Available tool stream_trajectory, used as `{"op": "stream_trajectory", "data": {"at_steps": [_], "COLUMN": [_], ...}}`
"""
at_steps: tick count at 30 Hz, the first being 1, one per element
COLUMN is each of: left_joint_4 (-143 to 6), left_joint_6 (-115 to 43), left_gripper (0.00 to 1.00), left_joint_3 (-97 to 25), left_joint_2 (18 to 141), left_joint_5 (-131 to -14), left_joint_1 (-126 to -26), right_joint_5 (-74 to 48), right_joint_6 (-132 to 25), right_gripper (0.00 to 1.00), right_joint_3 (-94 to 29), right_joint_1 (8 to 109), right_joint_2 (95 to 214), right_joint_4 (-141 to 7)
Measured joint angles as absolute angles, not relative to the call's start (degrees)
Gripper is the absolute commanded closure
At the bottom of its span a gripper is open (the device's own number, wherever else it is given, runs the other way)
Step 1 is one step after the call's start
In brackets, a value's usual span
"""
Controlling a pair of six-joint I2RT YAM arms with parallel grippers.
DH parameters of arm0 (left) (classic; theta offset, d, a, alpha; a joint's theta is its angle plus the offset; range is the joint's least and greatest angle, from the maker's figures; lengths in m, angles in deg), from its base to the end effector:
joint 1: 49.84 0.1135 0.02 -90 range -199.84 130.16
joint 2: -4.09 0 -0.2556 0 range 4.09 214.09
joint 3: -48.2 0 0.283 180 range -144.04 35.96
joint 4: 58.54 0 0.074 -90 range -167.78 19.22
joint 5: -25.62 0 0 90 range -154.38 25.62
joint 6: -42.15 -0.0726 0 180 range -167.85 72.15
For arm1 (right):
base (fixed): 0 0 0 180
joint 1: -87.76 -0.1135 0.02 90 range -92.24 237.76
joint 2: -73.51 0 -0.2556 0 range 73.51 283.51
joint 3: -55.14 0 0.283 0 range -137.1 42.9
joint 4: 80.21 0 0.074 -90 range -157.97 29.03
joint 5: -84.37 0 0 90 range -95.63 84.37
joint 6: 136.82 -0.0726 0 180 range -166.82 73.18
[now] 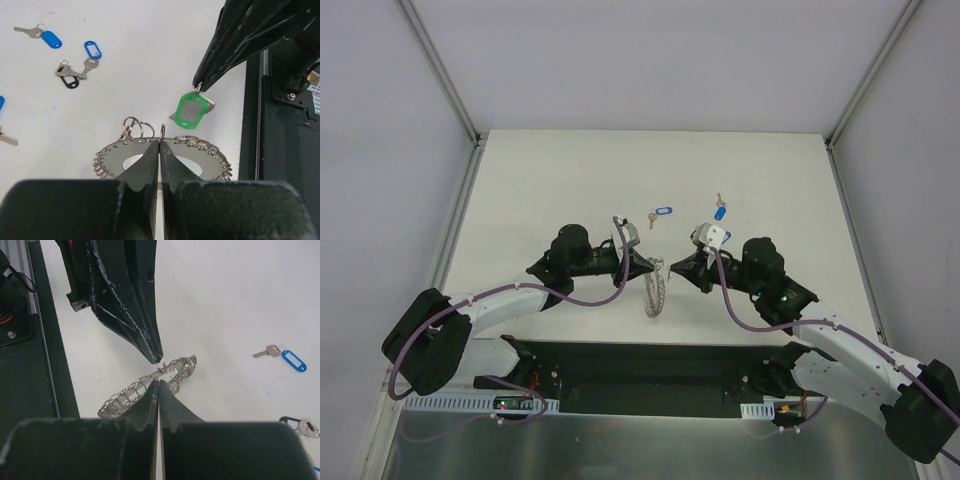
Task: Put the keys on the keyring
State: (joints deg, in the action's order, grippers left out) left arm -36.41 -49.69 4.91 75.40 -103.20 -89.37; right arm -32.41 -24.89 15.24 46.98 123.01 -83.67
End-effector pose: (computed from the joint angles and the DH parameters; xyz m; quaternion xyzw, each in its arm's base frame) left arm 0.2161 -0.2374 0.2093 0.4556 0.5765 -0.4376 0.5182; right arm 0.1839 0.2018 0.2458 -0.5087 0.5375 0.2764 0.6131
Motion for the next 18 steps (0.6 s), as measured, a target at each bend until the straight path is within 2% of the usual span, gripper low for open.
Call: {"op": "stream_trajectory", "data": {"at_steps": [10,18], "left_joint_4": [-18.66,-9.9], "left_joint_6": [-43.9,-40.58], "left_gripper": [1.0,1.0], "left_joint_3": [10.2,12.87], "left_joint_2": [79.92,81.54], "left_joint_5": [-104.97,-108.06], "left_joint_1": [-87.62,-86.48], "right_joint_5": [-32.41,-30.38], "right_joint_6": [-21.63,-18.53], "right_gripper": [0.99,0.99], "right_joint_3": [8.62,4.6], "right_joint_1": [46.98,45.78], "right_joint_2": [126.74,128.49], "right_joint_4": [-74.75,-69.01]}}
